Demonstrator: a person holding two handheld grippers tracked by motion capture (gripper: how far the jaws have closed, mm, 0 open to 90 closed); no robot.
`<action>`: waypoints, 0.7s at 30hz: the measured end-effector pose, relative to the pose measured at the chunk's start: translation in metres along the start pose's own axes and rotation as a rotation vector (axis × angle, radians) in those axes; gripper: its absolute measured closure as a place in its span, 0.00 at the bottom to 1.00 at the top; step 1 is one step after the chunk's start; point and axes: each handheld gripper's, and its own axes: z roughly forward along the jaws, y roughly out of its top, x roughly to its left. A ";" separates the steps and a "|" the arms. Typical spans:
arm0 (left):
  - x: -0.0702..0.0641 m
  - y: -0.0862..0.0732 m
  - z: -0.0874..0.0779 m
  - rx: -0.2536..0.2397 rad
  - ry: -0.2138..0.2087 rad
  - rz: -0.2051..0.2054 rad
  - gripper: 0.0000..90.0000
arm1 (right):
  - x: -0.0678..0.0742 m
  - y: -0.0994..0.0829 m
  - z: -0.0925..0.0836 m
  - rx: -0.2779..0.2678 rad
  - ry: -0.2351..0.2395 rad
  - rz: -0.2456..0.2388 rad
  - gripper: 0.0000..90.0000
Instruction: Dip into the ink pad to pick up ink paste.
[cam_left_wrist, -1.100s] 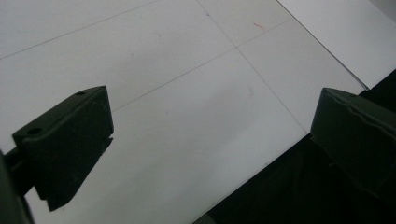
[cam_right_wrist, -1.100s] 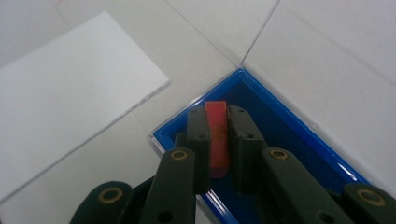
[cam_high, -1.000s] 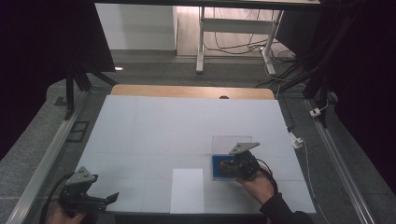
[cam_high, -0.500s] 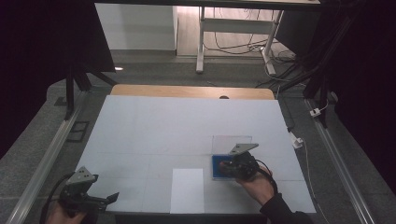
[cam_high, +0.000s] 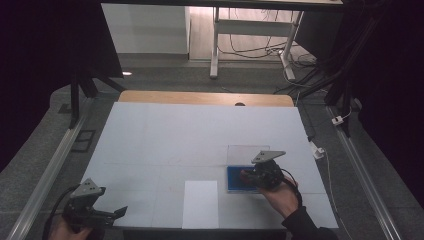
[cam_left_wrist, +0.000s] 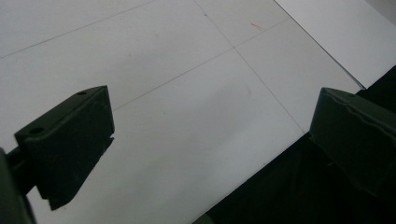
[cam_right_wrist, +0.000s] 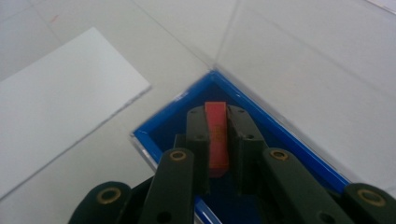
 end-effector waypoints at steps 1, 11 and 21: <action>0.000 0.000 0.000 0.000 0.000 0.000 0.01 | -0.002 -0.001 -0.001 0.002 -0.005 0.006 0.89; 0.000 0.000 0.000 0.000 -0.004 0.001 0.01 | -0.024 -0.008 -0.012 -0.018 -0.052 0.096 0.89; 0.001 0.000 0.000 0.000 -0.006 -0.005 0.01 | -0.038 -0.016 -0.017 -0.007 -0.108 0.122 0.89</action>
